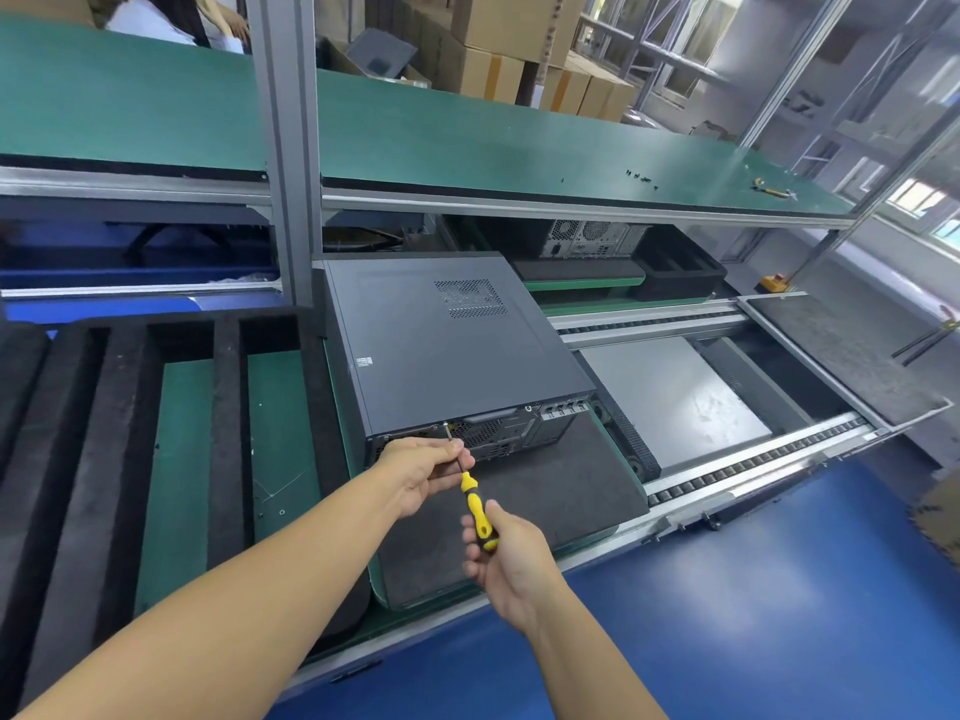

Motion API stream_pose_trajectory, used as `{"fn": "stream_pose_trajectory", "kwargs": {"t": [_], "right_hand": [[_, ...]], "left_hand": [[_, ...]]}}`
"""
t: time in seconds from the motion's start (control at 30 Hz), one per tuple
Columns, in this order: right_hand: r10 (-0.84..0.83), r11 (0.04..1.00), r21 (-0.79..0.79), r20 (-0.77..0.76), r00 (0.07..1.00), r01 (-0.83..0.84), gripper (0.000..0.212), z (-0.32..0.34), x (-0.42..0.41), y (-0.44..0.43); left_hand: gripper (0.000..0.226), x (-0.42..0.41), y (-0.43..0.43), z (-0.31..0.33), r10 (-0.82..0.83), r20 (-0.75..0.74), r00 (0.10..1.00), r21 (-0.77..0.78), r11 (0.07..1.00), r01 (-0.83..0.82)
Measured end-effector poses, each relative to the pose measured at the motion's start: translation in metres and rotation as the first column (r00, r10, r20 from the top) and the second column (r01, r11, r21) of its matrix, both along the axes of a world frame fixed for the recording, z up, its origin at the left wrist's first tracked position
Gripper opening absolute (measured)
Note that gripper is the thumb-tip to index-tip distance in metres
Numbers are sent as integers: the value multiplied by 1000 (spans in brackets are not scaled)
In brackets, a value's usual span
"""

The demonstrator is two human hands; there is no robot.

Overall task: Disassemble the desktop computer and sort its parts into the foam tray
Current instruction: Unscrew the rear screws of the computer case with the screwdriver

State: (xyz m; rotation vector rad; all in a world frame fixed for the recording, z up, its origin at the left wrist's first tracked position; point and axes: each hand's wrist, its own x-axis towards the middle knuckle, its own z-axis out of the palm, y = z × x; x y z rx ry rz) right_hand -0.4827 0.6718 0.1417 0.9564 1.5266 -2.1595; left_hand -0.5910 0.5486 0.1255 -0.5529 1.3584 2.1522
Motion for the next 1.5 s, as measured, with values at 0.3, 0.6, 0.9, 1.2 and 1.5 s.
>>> {"fn": "stream_pose_trajectory", "kwargs": {"t": [0.3,0.6,0.9,1.2,1.5], "right_hand": [[-27,979,200,-93,995,46,19,0,-3,-15],[10,994,-113,50,999,-4,43,-7,3,-8],[-111,990,73,-122,986,120,16,-13,4,-1],[-88,988,-126,33,996,92,46,-3,6,-4],[-110,983,133,-103,989,124,12,-1,-2,-11]], "left_hand": [[17,-1,-3,2,-50,1,999,8,999,50],[10,-3,0,0,2,19,1000,50,999,-3],[12,0,-1,0,-100,-34,994,-24,995,99],[10,0,5,6,-67,-5,998,-6,998,67],[13,-2,1,5,-118,-16,993,-81,990,117]]}}
